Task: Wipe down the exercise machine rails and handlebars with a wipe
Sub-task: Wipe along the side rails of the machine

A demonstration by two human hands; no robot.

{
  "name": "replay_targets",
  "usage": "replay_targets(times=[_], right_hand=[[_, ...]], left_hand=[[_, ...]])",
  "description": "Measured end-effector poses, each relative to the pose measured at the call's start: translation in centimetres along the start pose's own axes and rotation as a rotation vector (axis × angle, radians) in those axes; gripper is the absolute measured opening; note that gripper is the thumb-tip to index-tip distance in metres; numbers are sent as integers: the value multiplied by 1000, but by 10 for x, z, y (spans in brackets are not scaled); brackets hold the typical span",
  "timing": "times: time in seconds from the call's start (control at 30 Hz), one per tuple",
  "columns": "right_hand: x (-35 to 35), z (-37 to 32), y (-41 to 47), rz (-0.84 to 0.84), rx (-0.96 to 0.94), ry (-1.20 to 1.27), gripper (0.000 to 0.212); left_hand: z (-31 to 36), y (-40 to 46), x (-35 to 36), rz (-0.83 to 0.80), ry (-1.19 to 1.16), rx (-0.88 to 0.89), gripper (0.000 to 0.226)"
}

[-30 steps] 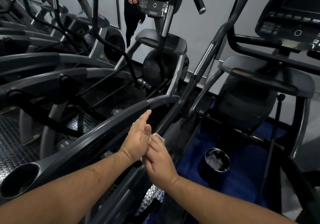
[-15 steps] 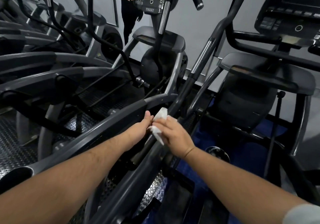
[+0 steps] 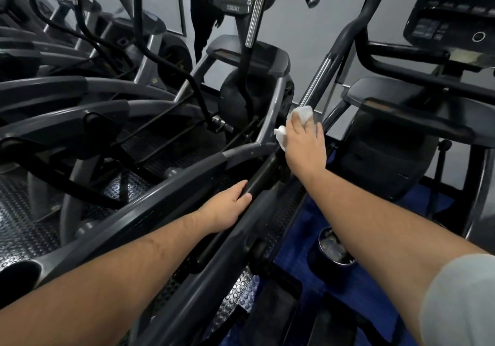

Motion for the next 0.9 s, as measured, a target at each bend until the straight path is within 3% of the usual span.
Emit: replay_targets(times=[0.2,0.3,0.5,0.67,0.83,0.9], right_hand=[[8,-37,-26,-58,130,454,57],[22,-54,-44,-131,171,517,50],[28,-74,-85,-193,316,948,40],[18,-93,-111,-210,262,907,37],[-3,-115,-151,-303,96,840,47],[-9,-123,-166,-332,62,886,47]], left_hand=[[-5,0,4,81,-56,37,57],[-5,-1,5,95,-114,89,59],[-6,-2,7,114,-155,120,62],[-3,-4,6,106,-165,169,62],[-7,-10,5,143,-338,225,74],[-3,-14,5,178,-347,249,66]])
Point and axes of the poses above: each hand's wrist, its own y-axis towards the middle knuckle, its own x-axis out of the palm, z = x × y, the point moved 1 cm from there along y, towards the middle knuckle, and after that the axes turned 11 degrees about -z, right-handed, at the moved point
